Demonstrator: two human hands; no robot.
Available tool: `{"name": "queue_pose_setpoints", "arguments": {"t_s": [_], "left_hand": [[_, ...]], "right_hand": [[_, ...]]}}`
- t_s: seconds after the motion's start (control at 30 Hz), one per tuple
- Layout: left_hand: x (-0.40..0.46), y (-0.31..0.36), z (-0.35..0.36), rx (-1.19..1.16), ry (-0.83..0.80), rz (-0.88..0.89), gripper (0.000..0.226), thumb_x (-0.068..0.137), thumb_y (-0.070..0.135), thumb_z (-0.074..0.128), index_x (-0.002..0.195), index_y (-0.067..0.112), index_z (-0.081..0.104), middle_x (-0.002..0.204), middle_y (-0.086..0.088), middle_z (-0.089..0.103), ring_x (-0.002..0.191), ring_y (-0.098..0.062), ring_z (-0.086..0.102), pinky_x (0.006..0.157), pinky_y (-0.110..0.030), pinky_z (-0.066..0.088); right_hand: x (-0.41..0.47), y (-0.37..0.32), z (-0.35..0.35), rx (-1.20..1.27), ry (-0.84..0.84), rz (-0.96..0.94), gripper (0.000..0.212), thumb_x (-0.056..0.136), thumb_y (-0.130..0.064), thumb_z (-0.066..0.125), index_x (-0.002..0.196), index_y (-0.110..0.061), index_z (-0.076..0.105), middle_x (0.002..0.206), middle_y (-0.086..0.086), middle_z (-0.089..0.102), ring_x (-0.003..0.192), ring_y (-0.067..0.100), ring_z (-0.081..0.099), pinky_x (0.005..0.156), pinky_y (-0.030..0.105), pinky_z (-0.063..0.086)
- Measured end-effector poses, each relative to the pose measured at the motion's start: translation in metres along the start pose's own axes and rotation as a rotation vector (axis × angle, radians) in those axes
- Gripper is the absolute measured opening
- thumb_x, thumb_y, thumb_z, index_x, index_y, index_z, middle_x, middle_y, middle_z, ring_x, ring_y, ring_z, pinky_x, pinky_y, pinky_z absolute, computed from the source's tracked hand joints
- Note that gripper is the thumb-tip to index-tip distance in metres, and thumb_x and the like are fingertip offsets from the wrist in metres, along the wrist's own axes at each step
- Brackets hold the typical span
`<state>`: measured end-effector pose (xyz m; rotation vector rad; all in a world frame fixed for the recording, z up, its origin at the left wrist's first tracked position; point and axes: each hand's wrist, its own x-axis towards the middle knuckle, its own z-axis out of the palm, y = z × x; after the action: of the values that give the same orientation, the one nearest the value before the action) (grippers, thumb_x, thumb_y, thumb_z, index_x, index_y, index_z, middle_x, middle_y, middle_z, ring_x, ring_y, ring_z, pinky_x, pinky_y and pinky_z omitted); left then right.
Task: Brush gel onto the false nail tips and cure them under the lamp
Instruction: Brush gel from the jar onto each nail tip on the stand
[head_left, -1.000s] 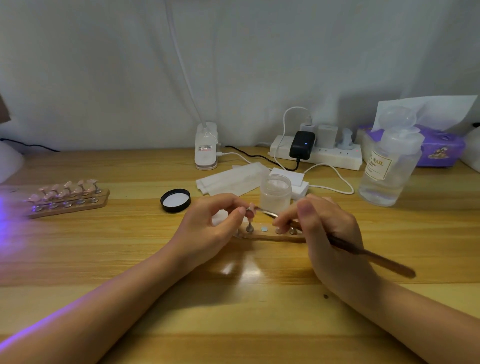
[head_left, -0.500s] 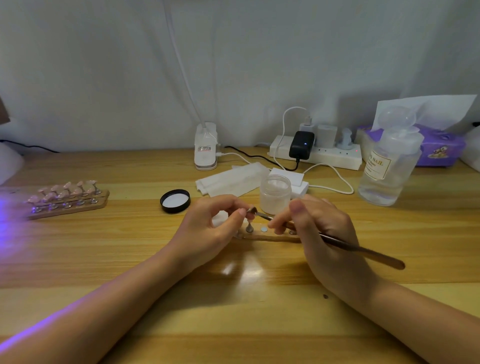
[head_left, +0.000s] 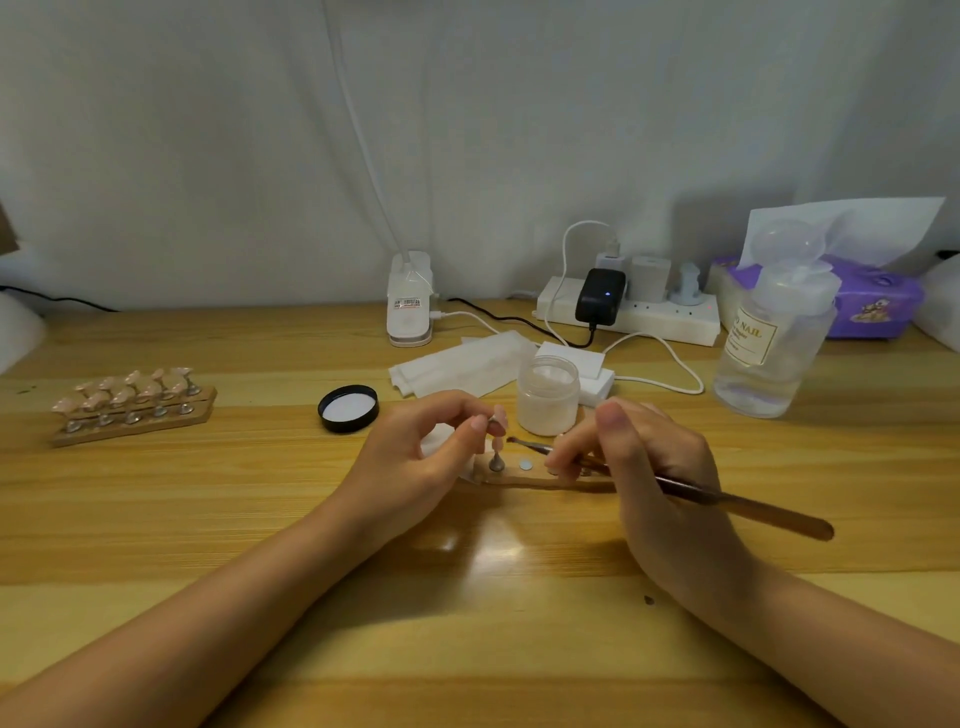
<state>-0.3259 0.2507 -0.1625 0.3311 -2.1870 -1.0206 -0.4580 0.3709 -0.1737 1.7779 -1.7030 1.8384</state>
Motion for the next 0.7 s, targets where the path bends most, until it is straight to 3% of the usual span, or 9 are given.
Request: {"name": "queue_pose_setpoints", "arguments": {"t_s": [0.17,0.37,0.47,0.57,0.7], "left_hand": [[0.0018,-0.0005,0.0009,0.028,-0.032,0.04,0.017,0.087,0.015,0.046,0.082,0.025,0.06,0.075,0.011,0.061,0.079,-0.001,0.058,0.073,-0.01,0.042],[0.0021,-0.0018,0.0013,0.021,-0.031,0.047,0.018,0.087,0.014,0.045,0.083,0.024,0.059,0.076,0.01,0.061,0.078,-0.002,0.057,0.076,-0.02,0.044],[0.0017,-0.002,0.001,0.029,-0.029,0.059,0.018,0.087,0.013,0.045,0.083,0.025,0.059,0.076,0.009,0.062,0.079,-0.003,0.058,0.078,-0.025,0.045],[0.0023,-0.0019,0.001,0.047,-0.026,0.068,0.019,0.087,0.013,0.045,0.083,0.026,0.058,0.077,0.01,0.062,0.082,-0.007,0.058,0.079,-0.028,0.044],[0.0025,-0.0023,0.0009,0.038,-0.023,0.062,0.017,0.087,0.014,0.046,0.085,0.024,0.058,0.077,0.011,0.062,0.081,-0.005,0.058,0.079,-0.028,0.044]], "right_hand": [[0.0039,-0.002,0.0021,-0.021,-0.058,-0.015,0.04,0.094,-0.048,0.027,0.082,-0.029,0.061,0.075,-0.017,0.061,0.078,-0.001,0.059,0.072,0.019,0.044],[-0.0005,-0.0016,-0.0018,0.067,-0.033,0.061,0.04,0.094,-0.035,0.032,0.069,-0.026,0.062,0.063,-0.004,0.062,0.069,0.001,0.059,0.069,0.011,0.041],[0.0005,-0.0026,-0.0007,0.025,-0.024,0.028,0.037,0.094,-0.043,0.029,0.077,-0.032,0.06,0.071,-0.012,0.062,0.074,0.003,0.06,0.071,0.02,0.046],[0.0029,-0.003,0.0006,0.008,-0.046,0.021,0.036,0.092,-0.045,0.029,0.082,-0.031,0.061,0.077,-0.014,0.062,0.08,0.001,0.06,0.072,0.015,0.045],[0.0005,-0.0008,0.0004,0.052,-0.047,0.049,0.045,0.093,-0.045,0.03,0.07,-0.027,0.063,0.064,-0.008,0.062,0.071,0.002,0.059,0.072,0.008,0.039]]}}
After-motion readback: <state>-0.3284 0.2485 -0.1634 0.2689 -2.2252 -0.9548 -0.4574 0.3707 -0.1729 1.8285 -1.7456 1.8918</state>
